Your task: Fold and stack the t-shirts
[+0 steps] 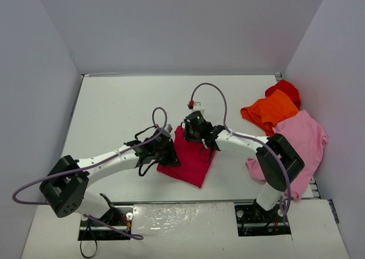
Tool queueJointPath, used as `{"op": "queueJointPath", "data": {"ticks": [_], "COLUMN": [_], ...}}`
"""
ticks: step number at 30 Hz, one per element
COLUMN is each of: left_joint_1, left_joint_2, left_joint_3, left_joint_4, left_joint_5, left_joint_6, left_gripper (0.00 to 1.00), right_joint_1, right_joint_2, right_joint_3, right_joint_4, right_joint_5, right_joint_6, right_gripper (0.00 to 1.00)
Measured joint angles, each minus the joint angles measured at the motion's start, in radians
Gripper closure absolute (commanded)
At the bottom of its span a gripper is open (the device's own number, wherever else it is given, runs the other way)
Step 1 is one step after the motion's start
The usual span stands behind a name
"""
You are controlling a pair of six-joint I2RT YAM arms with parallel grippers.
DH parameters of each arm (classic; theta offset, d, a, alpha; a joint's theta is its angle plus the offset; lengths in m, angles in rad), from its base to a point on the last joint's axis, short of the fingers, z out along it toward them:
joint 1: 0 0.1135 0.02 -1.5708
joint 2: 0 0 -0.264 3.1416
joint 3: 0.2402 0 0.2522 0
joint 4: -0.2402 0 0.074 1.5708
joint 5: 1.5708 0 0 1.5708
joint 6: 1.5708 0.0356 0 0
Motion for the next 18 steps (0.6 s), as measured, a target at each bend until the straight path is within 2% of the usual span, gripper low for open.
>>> {"op": "queueJointPath", "data": {"ticks": [8,18], "left_joint_1": [0.000,0.000], "left_joint_2": [-0.001,-0.015], "left_joint_3": [-0.081,-0.100], "left_joint_4": [0.029,0.026], "left_joint_5": [-0.010,-0.034], "left_joint_6": [-0.054,-0.081], "left_gripper": [1.00,1.00], "right_joint_1": [-0.021,-0.035], "right_joint_2": [0.015,0.037], "right_joint_3": [0.044,0.044], "right_joint_4": [-0.007,-0.005], "right_joint_5": [0.007,-0.017], "right_joint_6": [-0.052,-0.035], "right_gripper": [1.00,1.00]}}
